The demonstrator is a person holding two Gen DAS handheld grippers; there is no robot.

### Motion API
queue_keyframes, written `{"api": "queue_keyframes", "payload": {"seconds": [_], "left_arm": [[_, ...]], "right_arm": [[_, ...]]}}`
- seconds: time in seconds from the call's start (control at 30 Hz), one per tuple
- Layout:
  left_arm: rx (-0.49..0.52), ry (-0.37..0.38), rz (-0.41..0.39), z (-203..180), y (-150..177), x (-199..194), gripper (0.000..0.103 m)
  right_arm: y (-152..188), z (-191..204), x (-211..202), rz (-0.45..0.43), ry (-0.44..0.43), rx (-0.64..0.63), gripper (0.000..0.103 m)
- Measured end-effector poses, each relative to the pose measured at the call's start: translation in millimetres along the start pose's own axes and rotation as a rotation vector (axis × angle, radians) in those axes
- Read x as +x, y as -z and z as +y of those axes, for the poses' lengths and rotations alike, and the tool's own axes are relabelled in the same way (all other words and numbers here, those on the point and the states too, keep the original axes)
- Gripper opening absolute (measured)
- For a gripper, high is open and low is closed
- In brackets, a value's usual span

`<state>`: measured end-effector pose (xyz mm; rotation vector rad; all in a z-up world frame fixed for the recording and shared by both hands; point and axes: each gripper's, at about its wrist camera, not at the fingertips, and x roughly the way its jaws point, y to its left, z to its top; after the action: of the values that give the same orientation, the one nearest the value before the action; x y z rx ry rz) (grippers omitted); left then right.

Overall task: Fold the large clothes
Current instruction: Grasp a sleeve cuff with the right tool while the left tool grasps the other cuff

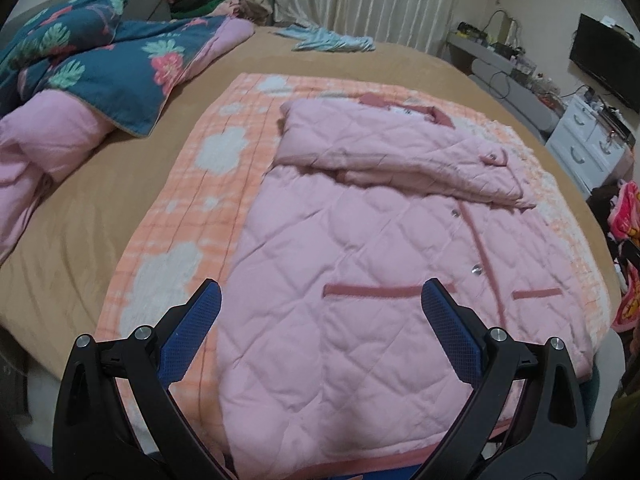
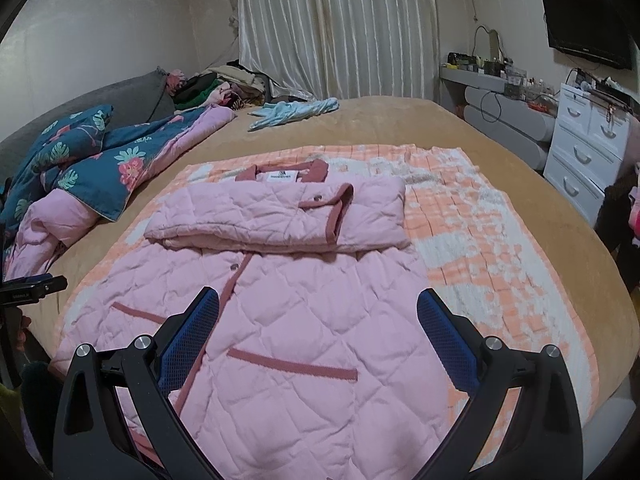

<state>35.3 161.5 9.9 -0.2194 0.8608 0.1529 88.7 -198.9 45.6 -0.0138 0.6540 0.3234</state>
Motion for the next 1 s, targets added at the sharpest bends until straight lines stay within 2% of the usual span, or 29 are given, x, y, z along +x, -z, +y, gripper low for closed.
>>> {"api": "queue_keyframes", "payload": {"seconds": [0.23, 0.47, 0.83, 1.0], "left_arm": [[-0.018, -0.044, 0.059, 18.4, 25.0, 10.4, 0.094], [-0.053, -0.063, 0.13, 39.0, 51.0, 23.7, 0.094], [-0.096, -0.002, 0.255, 53.3, 81.1, 43.5, 0.094], [-0.105, 0.088, 0.314, 48.5, 92.3, 53.7, 0.094]], "right_arm": [[21.2, -6.9, 1.5, 0.035, 0.001, 0.005, 0.099], [50.7, -17.3, 10.8, 0.112, 0.013, -0.002, 0.099], [83.9, -30.7, 19.9, 0.205, 0.015, -0.009, 0.099], [103.3, -38.5, 15.2, 0.263, 0.013, -0.021, 0.099]]}}
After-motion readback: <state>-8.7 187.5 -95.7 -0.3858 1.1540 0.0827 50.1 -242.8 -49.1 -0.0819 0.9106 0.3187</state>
